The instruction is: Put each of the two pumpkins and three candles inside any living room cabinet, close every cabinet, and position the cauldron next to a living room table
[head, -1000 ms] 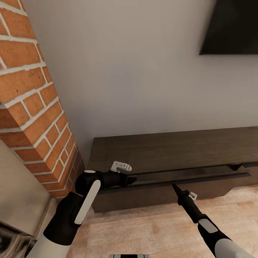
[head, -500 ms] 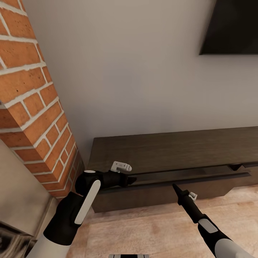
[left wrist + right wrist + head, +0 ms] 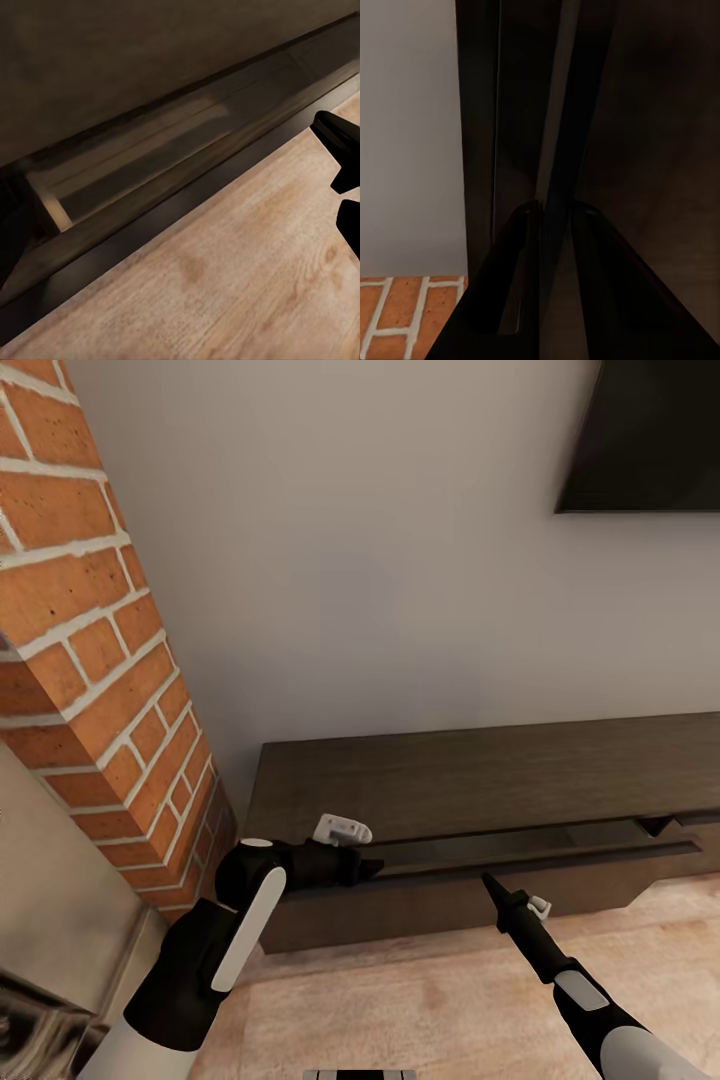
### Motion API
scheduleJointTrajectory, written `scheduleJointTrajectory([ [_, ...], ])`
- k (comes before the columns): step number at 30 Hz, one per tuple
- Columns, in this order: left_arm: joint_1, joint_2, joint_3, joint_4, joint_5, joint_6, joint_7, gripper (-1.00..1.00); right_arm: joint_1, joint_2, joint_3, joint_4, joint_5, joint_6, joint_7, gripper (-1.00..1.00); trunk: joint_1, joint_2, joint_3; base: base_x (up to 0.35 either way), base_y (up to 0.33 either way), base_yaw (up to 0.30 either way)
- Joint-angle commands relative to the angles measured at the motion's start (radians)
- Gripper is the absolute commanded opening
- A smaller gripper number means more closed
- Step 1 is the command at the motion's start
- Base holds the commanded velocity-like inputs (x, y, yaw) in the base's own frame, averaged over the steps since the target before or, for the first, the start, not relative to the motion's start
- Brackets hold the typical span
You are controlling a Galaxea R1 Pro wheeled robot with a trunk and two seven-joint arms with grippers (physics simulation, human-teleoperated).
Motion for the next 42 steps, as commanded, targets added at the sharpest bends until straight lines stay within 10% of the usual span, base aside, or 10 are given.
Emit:
scheduleJointTrajectory([
  [1,0.0,0.0,0.001,-0.001,-0.01,0.004,-0.01,1.0,0.0,-0.001,-0.026,0.002,-0.011,0.005,-0.01,-1.0,0.0,0.0,-0.001,-0.053,0.0,0.0],
  [42,0.0,0.0,0.0,-0.001,-0.01,0.005,-0.005,1.0,0.0,-0.001,-0.026,0.002,-0.011,0.005,-0.009,-1.0,0.0,0.0,-0.001,-0.078,0.0,0.0],
])
